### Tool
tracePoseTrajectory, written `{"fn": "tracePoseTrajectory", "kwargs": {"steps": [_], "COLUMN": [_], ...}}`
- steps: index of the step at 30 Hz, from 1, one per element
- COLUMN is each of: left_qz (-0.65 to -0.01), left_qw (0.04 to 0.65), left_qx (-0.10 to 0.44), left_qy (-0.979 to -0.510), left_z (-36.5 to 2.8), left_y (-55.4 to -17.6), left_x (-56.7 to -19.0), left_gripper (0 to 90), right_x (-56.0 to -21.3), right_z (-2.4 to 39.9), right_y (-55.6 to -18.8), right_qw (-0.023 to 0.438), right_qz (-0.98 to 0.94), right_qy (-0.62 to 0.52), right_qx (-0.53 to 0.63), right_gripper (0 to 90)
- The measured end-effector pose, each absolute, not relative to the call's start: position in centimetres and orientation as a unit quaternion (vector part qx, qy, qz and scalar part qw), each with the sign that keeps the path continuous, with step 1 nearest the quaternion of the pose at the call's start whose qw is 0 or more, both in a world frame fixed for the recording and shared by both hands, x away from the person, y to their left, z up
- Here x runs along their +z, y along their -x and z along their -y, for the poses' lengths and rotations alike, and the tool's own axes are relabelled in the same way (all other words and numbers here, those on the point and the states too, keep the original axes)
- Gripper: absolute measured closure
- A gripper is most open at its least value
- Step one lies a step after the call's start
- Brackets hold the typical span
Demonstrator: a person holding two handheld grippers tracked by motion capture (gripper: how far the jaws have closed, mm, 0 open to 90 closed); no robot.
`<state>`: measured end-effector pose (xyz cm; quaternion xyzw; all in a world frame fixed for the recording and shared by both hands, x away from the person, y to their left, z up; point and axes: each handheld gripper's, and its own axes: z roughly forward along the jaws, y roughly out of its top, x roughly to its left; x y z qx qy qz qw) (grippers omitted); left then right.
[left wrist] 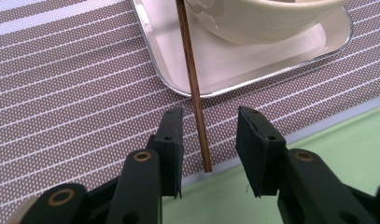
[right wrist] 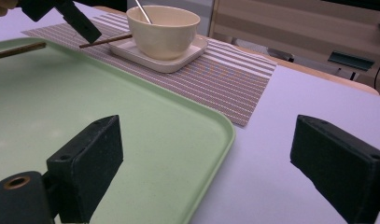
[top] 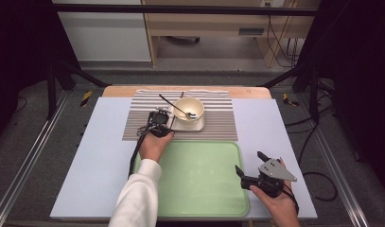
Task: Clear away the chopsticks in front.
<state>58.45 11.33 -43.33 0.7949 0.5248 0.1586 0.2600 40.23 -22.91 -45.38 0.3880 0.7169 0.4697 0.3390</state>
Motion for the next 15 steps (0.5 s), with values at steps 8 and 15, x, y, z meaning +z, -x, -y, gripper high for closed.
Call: {"fn": "tracePoseTrajectory", "kwargs": {"steps": [8, 15], "left_qz": [-0.529, -0.529], "left_qw": [0.250, 0.252], "left_qx": [0.155, 0.151], "left_qy": [-0.796, -0.796], "left_z": [-11.2, -11.0], "left_y": [-59.2, -59.4], "left_x": [-44.1, -44.5], "left_gripper": [65.6, 68.1], "right_x": [-45.4, -45.4], "right_z": [22.9, 22.9], "right_y": [-40.2, -40.2], "right_qw": [0.339, 0.339], "right_qz": [-0.717, -0.718], "right_qy": [-0.388, -0.387], "right_qx": [0.468, 0.469], "right_gripper": [9.4, 9.4]}}
